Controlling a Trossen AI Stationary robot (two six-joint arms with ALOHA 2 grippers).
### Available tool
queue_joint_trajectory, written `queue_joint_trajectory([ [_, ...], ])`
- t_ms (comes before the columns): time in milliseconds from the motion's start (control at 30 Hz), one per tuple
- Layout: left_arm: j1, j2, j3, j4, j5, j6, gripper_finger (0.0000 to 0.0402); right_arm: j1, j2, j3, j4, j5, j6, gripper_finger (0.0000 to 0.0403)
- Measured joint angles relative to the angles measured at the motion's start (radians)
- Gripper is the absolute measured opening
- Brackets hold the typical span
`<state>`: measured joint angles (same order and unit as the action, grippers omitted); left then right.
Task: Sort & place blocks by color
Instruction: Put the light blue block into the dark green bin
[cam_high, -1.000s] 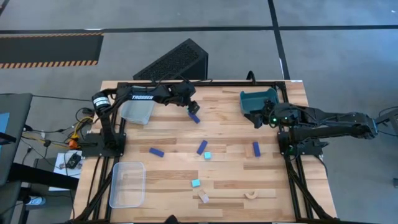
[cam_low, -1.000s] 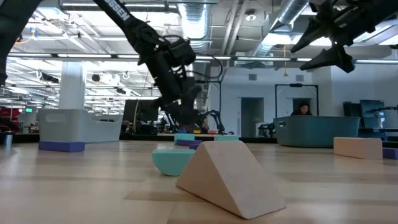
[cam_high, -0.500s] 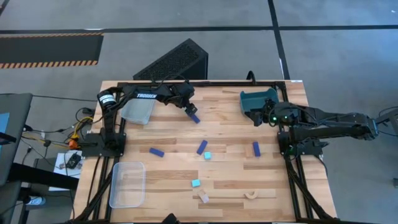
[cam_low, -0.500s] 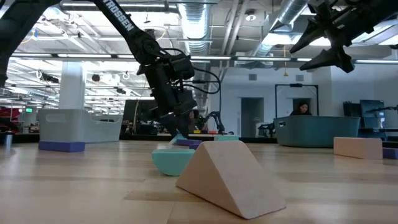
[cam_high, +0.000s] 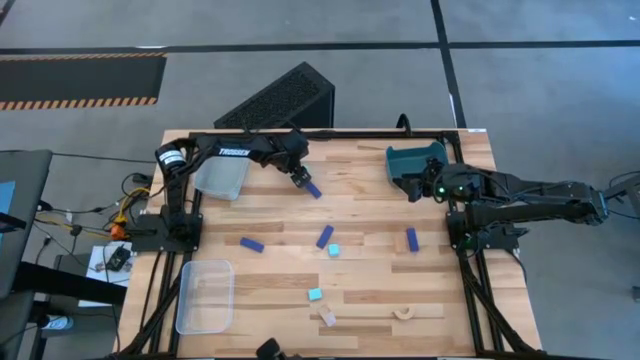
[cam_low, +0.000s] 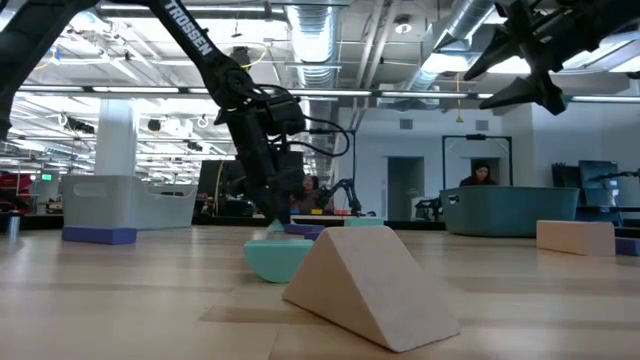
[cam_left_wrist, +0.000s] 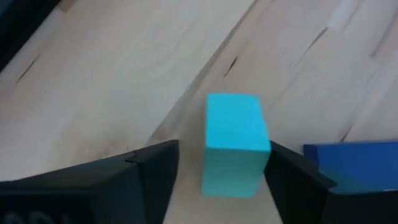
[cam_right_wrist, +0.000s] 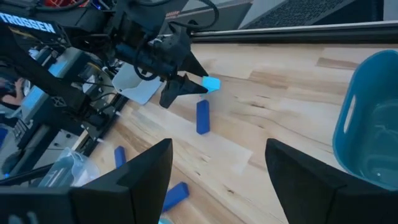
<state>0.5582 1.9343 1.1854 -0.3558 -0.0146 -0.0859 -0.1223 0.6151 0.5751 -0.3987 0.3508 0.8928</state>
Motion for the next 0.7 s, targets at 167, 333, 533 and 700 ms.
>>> queue_joint_trajectory([
  [167,0.023,-0.001,0.000,0.025,0.069,0.022,0.0118,0.000,0.000,0.000,0.034,0.000,0.000,0.0281],
  [333,0.026,-0.001,0.007,0.037,0.128,0.023,0.0097,0.009,0.000,0.000,0.104,-0.008,-0.007,0.0281],
  [533,-0.007,-0.001,0.081,0.041,0.141,0.039,0.0097,0.041,0.000,0.040,0.113,-0.008,-0.055,0.0281],
  [700,-0.061,-0.001,0.168,0.111,0.146,0.056,0.0100,0.053,0.000,0.115,0.036,-0.009,-0.092,0.0281],
])
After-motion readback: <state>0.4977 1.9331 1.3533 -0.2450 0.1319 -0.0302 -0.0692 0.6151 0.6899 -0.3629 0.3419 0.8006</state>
